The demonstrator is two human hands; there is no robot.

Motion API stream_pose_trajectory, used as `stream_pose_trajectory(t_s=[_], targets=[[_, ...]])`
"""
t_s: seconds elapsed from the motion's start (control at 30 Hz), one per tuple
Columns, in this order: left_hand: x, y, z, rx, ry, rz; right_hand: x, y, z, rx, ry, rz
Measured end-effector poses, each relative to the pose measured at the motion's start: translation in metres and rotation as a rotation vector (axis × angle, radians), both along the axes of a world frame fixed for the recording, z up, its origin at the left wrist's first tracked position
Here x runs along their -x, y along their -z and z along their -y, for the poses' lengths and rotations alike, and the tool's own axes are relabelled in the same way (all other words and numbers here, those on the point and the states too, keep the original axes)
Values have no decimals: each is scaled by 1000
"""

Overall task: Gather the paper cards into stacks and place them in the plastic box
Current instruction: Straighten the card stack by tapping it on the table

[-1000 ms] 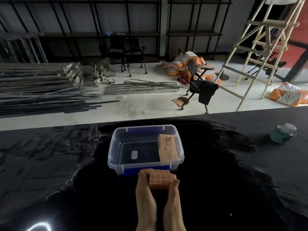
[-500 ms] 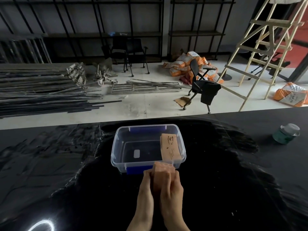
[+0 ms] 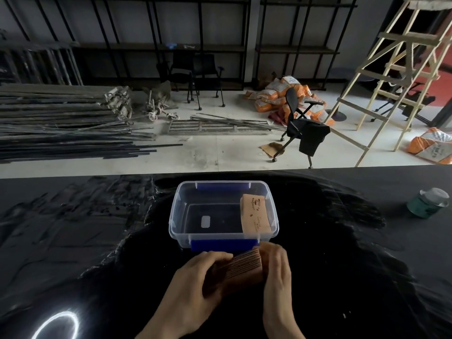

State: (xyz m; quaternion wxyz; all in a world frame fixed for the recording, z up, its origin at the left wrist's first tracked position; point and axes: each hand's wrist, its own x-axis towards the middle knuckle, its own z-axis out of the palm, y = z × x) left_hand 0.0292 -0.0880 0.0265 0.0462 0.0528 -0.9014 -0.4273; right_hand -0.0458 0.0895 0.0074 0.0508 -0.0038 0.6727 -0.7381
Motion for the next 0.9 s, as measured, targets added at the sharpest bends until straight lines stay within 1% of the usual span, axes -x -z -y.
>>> stream_pose_trajectory(t_s=[0.07,0.1,0.17,0.23,0.3,0.33,0.4,0.43,0.47,0.53,0.6,0.67,0.8,0.87,0.9], targets=[[2,2,6,105,32,68,-3,-2,22,-167,-49,-42],[4,4,6,122,34,80,-5,9,30,-183,-87,-59],[7,10,5,113,44,104,1,24,33,-254,-73,-86],[4,20,5,0,4,128,2,34,34,-299,-47,-59],[-4,30,3,-152,-76,71,-3,36,37,-304,-47,-60],[-7,31,-1,-263,-137,36,-2,37,37,-296,-31,-77],[-6,25,-19,-539,-306,9,-1,38,35,-299,-36,-48],[-2,23,-29,-630,-422,14,-1,39,35,-298,-41,-44],[4,22,-38,-681,-545,10,-3,39,36,-299,-38,-45],[17,23,-50,-741,-750,-54,-5,38,39,-299,-17,-31],[25,21,-55,-738,-829,-123,-4,37,40,-267,31,-11],[28,20,-51,-672,-796,-153,-1,34,40,-272,48,-26],[21,35,-37,-539,-697,-178,-1,39,39,-308,-8,-97],[17,41,-35,-558,-725,-189,-2,43,40,-350,14,-141],[18,42,-38,-597,-753,-186,-2,44,41,-344,36,-125]])
